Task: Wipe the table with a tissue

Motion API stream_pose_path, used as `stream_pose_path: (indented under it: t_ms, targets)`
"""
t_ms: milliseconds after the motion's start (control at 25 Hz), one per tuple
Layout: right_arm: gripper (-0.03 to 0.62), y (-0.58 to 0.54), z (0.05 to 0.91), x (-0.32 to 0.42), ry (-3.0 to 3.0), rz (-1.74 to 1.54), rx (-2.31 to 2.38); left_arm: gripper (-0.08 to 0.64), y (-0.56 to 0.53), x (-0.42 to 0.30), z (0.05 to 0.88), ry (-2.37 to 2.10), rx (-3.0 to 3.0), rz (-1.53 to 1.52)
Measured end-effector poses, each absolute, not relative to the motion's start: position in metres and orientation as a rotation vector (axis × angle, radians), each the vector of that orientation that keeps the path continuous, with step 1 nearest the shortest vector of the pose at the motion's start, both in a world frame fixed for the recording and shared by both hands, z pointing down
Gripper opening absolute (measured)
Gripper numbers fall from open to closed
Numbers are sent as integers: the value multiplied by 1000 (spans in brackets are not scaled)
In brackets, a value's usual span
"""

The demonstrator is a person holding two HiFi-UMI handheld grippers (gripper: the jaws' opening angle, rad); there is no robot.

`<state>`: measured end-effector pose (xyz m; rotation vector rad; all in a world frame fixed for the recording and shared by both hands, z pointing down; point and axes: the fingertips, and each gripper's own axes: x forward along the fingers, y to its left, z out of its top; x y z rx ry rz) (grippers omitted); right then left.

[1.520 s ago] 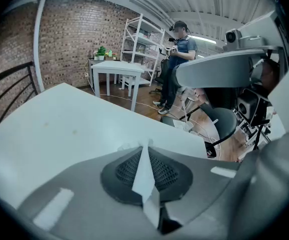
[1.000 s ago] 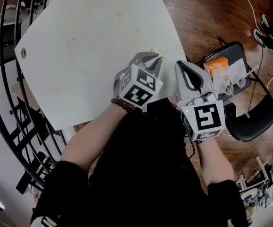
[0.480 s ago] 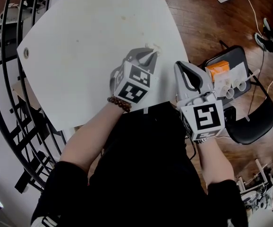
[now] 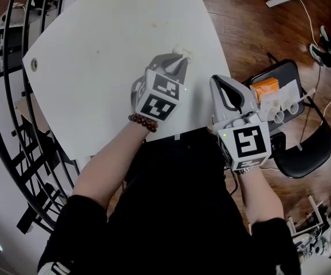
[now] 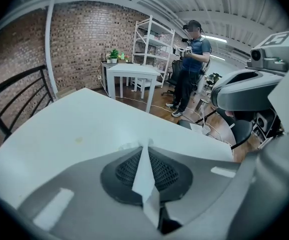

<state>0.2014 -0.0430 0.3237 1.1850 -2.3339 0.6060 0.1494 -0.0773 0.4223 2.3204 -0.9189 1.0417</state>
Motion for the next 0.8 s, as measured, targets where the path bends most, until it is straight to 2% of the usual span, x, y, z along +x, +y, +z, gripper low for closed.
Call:
stream_pose_path:
  t_ms: [800]
  targets:
    - [-12,-62,338,186,-2327,634,1158,21,-102,138,438,-895,2290,1040]
